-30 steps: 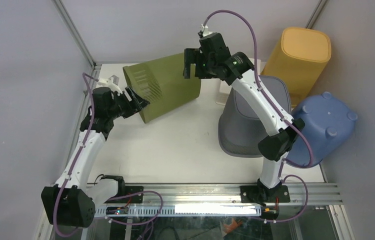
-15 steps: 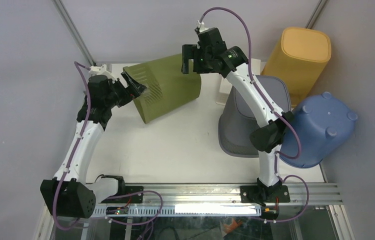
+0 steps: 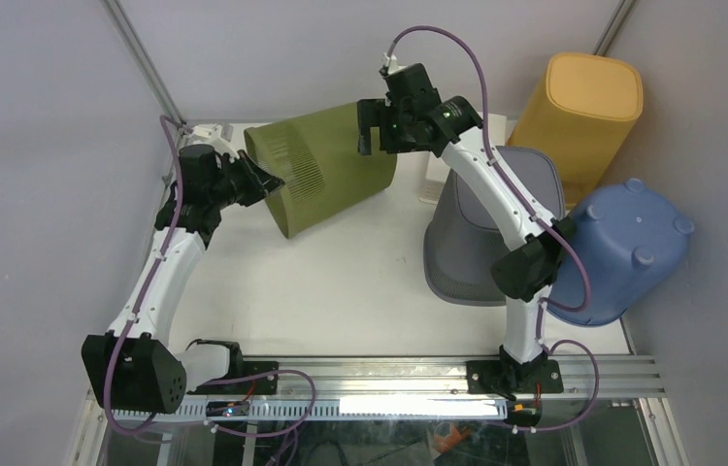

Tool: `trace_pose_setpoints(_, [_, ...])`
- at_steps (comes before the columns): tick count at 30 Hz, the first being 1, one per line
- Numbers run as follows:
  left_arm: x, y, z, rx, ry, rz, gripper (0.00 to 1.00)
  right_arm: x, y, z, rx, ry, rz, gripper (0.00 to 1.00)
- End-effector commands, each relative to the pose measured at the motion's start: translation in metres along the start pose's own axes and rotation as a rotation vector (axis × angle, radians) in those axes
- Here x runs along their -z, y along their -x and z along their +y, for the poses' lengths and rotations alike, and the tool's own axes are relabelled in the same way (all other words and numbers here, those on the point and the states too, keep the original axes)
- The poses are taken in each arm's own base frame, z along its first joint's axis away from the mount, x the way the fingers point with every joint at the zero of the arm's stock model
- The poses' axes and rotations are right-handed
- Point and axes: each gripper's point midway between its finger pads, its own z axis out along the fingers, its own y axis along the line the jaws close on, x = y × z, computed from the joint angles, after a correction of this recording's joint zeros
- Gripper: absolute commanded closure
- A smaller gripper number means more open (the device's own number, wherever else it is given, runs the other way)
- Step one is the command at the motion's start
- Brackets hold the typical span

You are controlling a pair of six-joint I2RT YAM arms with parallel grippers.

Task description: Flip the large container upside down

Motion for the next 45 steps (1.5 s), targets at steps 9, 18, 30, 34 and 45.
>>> trace_pose_setpoints(9, [0.033, -0.004, -0.009, -0.289, -0.031, 0.064, 1.0, 0.048, 0.004, -0.02, 0.07, -0.067, -0.05, 0.01])
trace_pose_setpoints(18, [0.052, -0.03, -0.075, -0.215, -0.426, 0.17, 1.0, 0.044, -0.001, -0.013, 0.023, -0.07, -0.053, 0.01])
trace_pose_setpoints(30, [0.087, -0.043, -0.112, -0.257, -0.685, 0.221, 1.0, 0.048, 0.014, -0.009, 0.019, -0.1, -0.113, 0.01])
trace_pose_setpoints(34, [0.101, -0.051, -0.118, -0.267, -0.748, 0.243, 1.0, 0.045, 0.018, -0.008, 0.015, -0.09, -0.108, 0.01])
trace_pose_setpoints(45, [0.073, -0.067, -0.081, -0.21, -0.602, 0.221, 1.0, 0.025, 0.013, -0.009, -0.007, -0.082, -0.073, 0.01])
